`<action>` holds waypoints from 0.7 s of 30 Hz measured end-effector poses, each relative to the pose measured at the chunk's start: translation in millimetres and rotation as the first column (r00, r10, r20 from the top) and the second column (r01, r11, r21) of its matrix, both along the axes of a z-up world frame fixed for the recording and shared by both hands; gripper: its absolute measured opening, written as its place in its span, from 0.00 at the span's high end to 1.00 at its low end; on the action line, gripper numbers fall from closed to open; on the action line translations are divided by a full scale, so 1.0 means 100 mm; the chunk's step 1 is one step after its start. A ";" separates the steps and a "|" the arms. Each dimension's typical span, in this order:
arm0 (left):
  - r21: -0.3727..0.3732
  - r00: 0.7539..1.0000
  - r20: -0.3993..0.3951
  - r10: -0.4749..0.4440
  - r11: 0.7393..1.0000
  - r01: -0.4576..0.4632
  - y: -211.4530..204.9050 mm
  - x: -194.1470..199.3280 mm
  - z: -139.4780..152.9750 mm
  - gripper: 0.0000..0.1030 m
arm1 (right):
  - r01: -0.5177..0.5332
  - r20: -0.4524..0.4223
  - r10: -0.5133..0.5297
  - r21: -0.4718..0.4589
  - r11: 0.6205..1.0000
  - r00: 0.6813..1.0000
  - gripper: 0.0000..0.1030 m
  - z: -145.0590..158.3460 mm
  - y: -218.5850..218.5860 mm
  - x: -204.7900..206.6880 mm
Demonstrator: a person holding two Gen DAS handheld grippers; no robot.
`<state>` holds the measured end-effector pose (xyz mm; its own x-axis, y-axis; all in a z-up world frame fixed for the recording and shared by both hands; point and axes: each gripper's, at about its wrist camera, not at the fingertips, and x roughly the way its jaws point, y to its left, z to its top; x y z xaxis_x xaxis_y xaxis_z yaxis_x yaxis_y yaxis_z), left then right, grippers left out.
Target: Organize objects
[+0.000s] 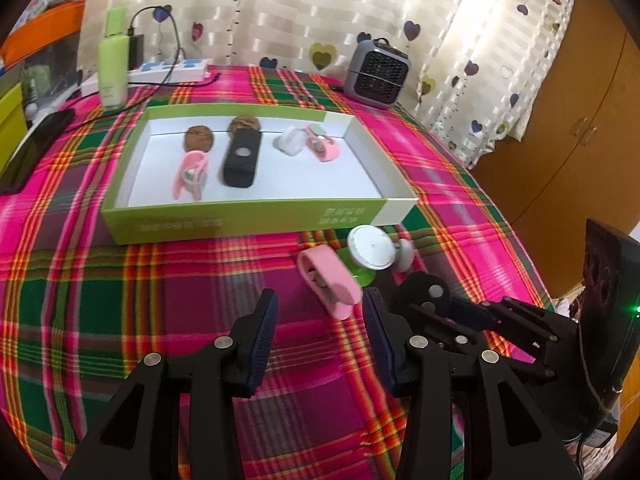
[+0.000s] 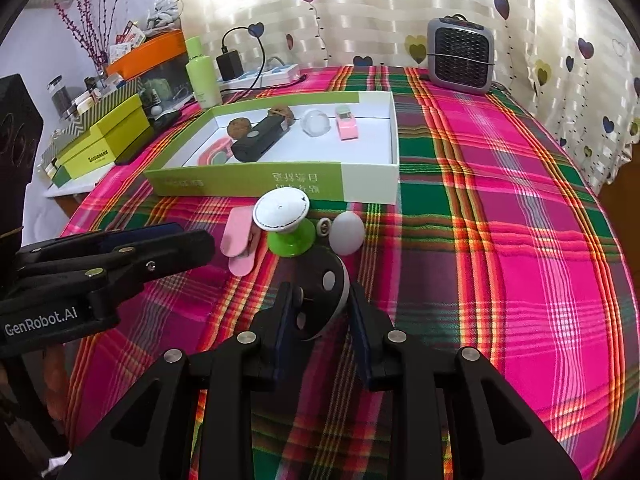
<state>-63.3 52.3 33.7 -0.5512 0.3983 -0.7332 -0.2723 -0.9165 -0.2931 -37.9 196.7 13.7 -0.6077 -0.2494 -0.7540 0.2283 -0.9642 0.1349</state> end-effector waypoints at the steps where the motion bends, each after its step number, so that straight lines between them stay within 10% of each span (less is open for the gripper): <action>1: 0.002 1.000 0.001 -0.003 1.000 0.003 0.01 -0.01 0.00 0.59 | 0.001 0.001 -0.001 -0.002 1.000 1.000 0.72 0.00 0.01 0.00; 21: -0.150 1.000 0.015 0.025 0.989 -0.022 0.12 -0.18 -0.17 0.57 | -0.005 0.009 0.006 -0.025 1.000 1.000 0.72 0.00 0.04 -0.01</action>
